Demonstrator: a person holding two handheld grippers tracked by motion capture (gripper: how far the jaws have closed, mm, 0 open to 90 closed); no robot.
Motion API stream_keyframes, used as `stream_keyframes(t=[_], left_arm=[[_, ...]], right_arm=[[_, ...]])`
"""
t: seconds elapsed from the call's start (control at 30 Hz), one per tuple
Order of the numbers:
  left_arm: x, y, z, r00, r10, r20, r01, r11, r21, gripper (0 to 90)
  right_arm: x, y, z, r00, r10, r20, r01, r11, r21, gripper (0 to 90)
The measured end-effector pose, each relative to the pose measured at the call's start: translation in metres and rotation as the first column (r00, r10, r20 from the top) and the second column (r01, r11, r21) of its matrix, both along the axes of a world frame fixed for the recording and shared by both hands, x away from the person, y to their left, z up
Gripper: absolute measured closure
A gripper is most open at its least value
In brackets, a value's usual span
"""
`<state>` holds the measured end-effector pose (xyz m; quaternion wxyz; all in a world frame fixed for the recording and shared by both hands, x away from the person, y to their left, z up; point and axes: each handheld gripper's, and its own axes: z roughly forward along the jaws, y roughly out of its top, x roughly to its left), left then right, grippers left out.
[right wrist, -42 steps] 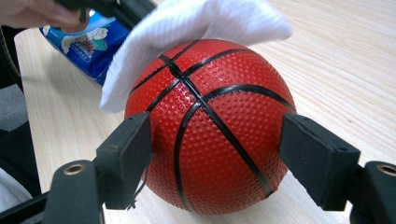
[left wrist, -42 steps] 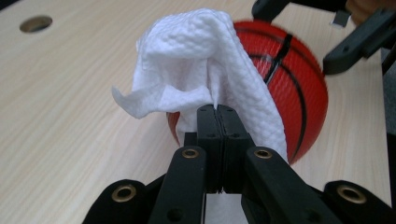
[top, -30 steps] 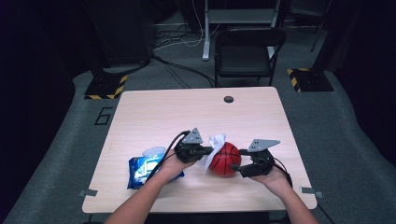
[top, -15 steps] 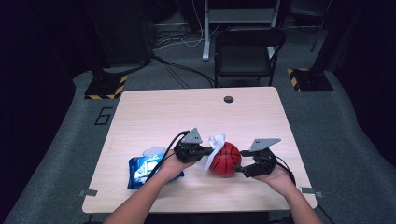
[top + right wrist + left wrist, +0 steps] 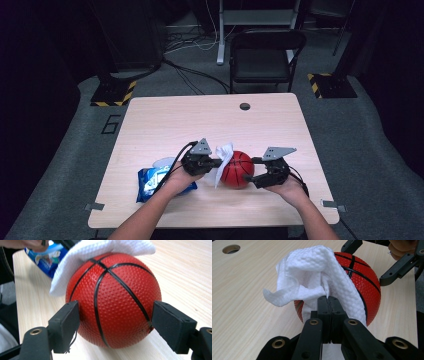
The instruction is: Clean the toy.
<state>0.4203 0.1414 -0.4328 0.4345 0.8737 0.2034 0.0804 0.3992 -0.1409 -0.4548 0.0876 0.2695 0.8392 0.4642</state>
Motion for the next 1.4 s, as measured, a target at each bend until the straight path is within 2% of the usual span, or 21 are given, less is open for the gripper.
stream_keyframes(t=[0.1,0.2,0.3,0.33,0.43,0.5,0.53,0.6,0.73,0.8,0.93,1.13,1.23,1.3,1.33,1.37,1.4], left_arm=[[0.001,-0.001,0.000,0.9999,0.010,0.008,-0.010,0.9999,-0.004,89.0],[0.002,0.000,-0.001,0.9999,0.012,0.002,-0.012,0.9999,-0.003,89.0],[0.000,0.000,-0.001,0.9999,0.017,0.003,-0.017,0.9998,0.008,89.0],[0.000,0.001,-0.001,0.9998,0.019,0.011,-0.019,0.9997,0.015,89.1],[-0.001,0.007,0.000,0.9999,0.013,0.004,-0.013,0.9996,0.024,89.0],[-0.003,0.013,0.000,0.9997,0.023,0.003,-0.023,0.9996,0.014,89.1],[-0.003,0.015,0.000,0.9997,0.023,0.001,-0.023,0.9997,0.012,89.0],[-0.004,0.020,0.000,0.9995,0.031,0.004,-0.031,0.9995,0.009,89.0],[-0.005,0.027,0.003,0.9989,0.046,0.006,-0.046,0.9989,-0.002,89.0],[-0.005,0.030,0.007,0.9988,0.046,0.013,-0.046,0.9985,-0.030,89.0],[-0.004,0.026,0.016,0.9987,0.046,0.023,-0.045,0.9977,-0.051,88.9],[-0.005,0.016,0.022,0.9994,0.018,0.031,-0.017,0.9992,-0.037,88.9],[-0.010,0.017,0.021,0.9996,0.001,0.030,0.000,0.9994,-0.035,88.9],[-0.015,0.021,0.019,0.9996,0.000,0.029,0.001,0.9990,-0.045,89.0],[-0.018,0.023,0.018,0.9996,0.000,0.028,0.001,0.9986,-0.053,89.0],[-0.020,0.025,0.017,0.9996,0.000,0.029,0.002,0.9984,-0.056,89.0],[-0.023,0.027,0.017,0.9996,0.000,0.027,0.002,0.9981,-0.061,89.0]], right_arm=[[0.002,-0.001,-0.006,0.9994,0.016,-0.031,-0.018,0.9982,-0.057,13.6],[0.005,0.006,-0.016,0.9983,0.021,-0.055,-0.027,0.9932,-0.113,3.8],[0.007,0.011,-0.020,0.9980,0.031,-0.054,-0.038,0.9910,-0.128,0.0],[0.008,0.012,-0.020,0.9980,0.031,-0.056,-0.038,0.9920,-0.120,0.0],[0.009,0.014,-0.020,0.9983,0.035,-0.048,-0.039,0.9955,-0.086,1.2],[0.009,0.017,-0.019,0.9987,0.029,-0.041,-0.031,0.9981,-0.053,2.7],[0.010,0.021,-0.017,0.9992,0.035,-0.016,-0.036,0.9987,-0.036,3.7],[0.011,0.028,-0.015,0.9994,0.034,0.001,-0.034,0.9992,-0.020,5.2],[0.011,0.040,-0.009,0.9985,0.045,0.031,-0.043,0.9982,-0.041,6.6],[0.009,0.046,-0.005,0.9967,0.057,0.058,-0.054,0.9974,-0.048,10.1],[0.003,0.058,-0.001,0.9935,0.068,0.091,-0.061,0.9946,-0.084,13.1],[-0.001,0.069,0.003,0.9891,0.082,0.122,-0.069,0.9919,-0.107,16.1],[-0.006,0.071,0.005,0.9833,0.101,0.151,-0.085,0.9905,-0.109,19.9],[-0.008,0.068,0.008,0.9860,0.101,0.132,-0.091,0.9923,-0.084,24.9],[-0.007,0.065,0.010,0.9863,0.110,0.123,-0.102,0.9928,-0.063,30.8],[-0.007,0.061,0.013,0.9878,0.110,0.110,-0.108,0.9937,-0.030,31.8],[-0.005,0.059,0.015,0.9878,0.103,0.116,-0.103,0.9946,-0.010,31.7]])
